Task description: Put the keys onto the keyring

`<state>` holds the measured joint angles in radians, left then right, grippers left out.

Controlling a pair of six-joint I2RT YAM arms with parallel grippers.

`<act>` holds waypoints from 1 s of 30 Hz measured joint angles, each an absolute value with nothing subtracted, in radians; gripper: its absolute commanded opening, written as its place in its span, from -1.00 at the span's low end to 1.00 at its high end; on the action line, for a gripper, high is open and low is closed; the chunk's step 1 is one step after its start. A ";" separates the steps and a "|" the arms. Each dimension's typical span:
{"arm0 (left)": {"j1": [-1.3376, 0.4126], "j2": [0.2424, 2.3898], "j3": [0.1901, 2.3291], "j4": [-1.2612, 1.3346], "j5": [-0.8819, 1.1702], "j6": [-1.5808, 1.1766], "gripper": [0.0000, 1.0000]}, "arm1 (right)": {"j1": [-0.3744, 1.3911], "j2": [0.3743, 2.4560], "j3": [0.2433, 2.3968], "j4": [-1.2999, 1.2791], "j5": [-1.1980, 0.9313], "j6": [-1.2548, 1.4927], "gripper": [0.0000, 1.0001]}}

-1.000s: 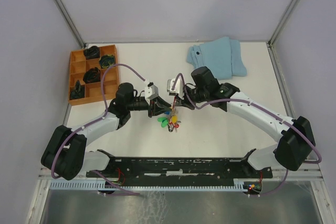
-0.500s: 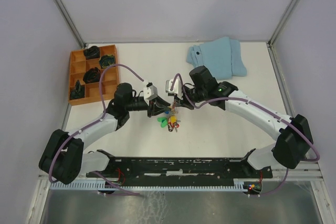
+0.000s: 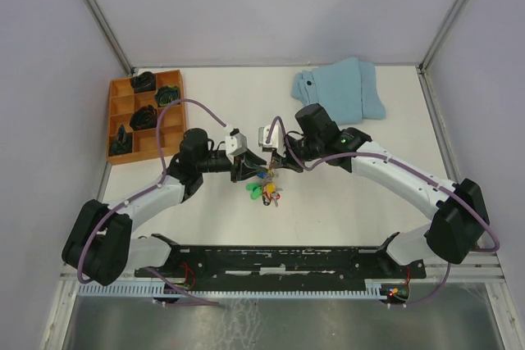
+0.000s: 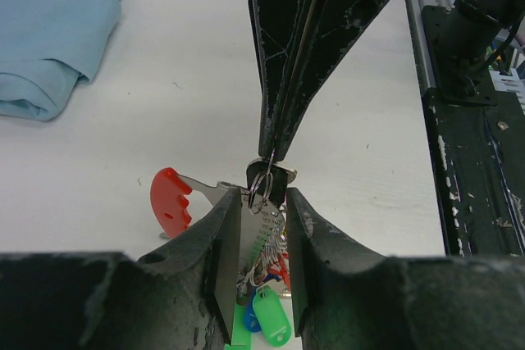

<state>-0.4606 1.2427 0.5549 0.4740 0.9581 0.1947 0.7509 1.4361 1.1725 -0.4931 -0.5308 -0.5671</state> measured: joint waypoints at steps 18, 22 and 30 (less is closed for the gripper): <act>-0.464 1.299 0.581 0.455 1.031 0.204 -0.84 | 0.751 1.436 1.177 -0.514 -0.569 -0.574 -0.98; -0.467 1.300 0.585 0.443 1.032 0.213 -0.95 | 0.751 1.436 1.177 -0.518 -0.569 -0.574 -0.98; -0.469 1.300 0.594 0.425 1.016 0.218 -0.95 | 0.751 1.435 1.176 -0.524 -0.558 -0.574 -0.98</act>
